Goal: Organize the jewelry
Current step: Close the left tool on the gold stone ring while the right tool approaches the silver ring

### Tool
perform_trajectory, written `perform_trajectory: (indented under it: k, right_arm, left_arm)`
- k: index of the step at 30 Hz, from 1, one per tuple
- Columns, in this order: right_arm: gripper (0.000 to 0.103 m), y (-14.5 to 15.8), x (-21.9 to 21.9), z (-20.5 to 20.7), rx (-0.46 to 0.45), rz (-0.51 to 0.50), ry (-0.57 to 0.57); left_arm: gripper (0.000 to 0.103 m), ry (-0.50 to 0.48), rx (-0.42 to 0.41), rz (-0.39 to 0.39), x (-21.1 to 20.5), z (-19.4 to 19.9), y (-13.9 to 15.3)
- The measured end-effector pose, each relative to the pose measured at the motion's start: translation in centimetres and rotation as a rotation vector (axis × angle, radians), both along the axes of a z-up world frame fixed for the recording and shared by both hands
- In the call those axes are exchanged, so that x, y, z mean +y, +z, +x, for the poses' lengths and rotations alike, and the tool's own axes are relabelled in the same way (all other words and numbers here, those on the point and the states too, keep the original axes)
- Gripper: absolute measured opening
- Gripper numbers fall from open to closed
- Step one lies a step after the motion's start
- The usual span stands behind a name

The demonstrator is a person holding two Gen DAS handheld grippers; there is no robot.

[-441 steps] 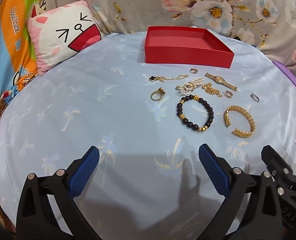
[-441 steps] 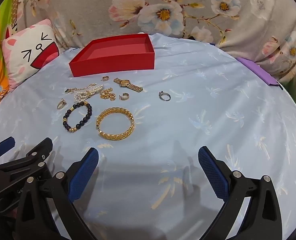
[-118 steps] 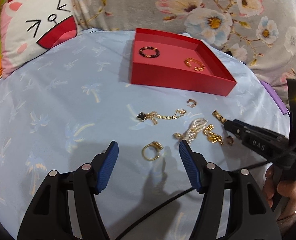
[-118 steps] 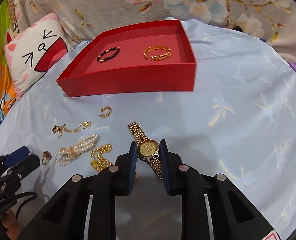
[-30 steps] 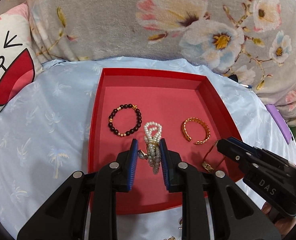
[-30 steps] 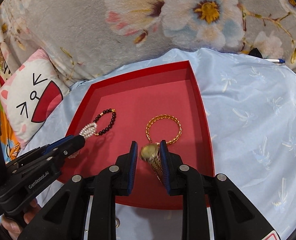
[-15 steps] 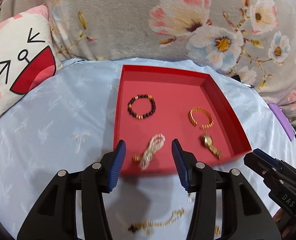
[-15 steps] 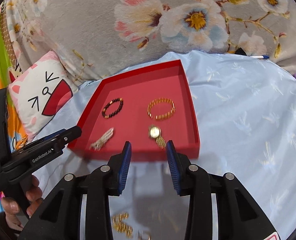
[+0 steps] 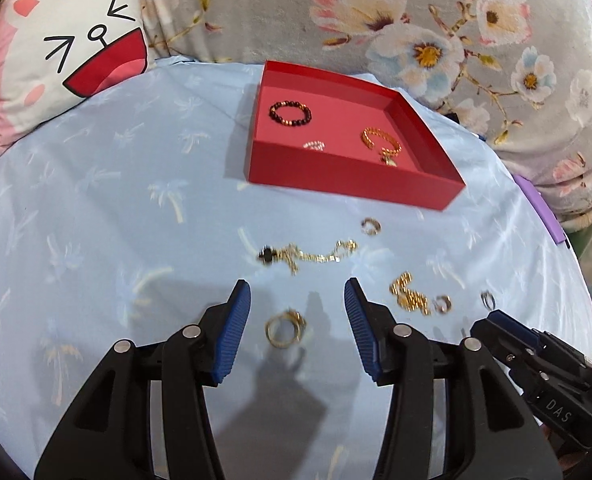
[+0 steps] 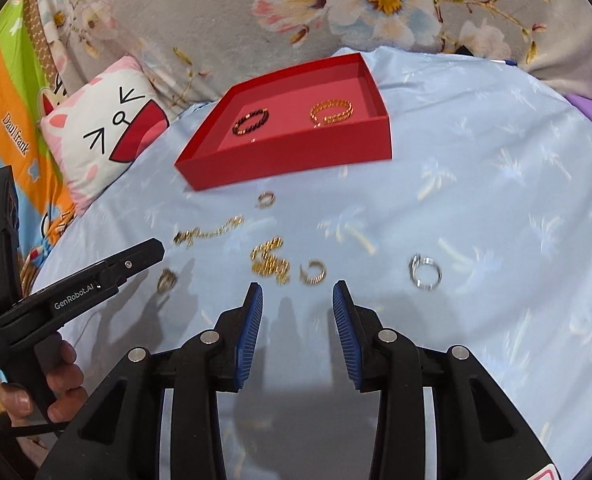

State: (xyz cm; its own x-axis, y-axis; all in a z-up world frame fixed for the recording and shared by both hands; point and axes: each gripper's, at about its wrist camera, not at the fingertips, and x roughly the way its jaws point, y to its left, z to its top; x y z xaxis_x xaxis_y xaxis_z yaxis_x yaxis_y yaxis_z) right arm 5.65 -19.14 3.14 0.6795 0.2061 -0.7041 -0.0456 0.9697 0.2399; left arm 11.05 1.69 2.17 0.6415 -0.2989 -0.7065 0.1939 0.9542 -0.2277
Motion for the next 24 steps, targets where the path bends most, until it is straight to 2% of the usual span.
perform_trajectory:
  k: [3, 9, 21, 24]
  right_arm:
    - [0.036, -0.5, 0.5, -1.4, 0.000, -0.028, -0.005]
    - [0.036, -1.8, 0.7, -3.0, 0.029, -0.037, -0.003]
    - [0.037, -2.1, 0.3, -2.8, 0.041, -0.007, -0.011]
    - [0.037, -2.1, 0.3, -2.6, 0.045, -0.003, -0.012]
  left_arm:
    - [0.047, -0.007, -0.003, 0.035, -0.4, -1.2, -0.5]
    - [0.047, 0.001, 0.012, 0.051, 0.0, -2.7, -1.5]
    - [0.046, 0.030, 0.014, 0.103, -0.5, -0.6, -2.3]
    - [0.041, 0.021, 0.011, 0.112, -0.7, -0.3, -2.3]
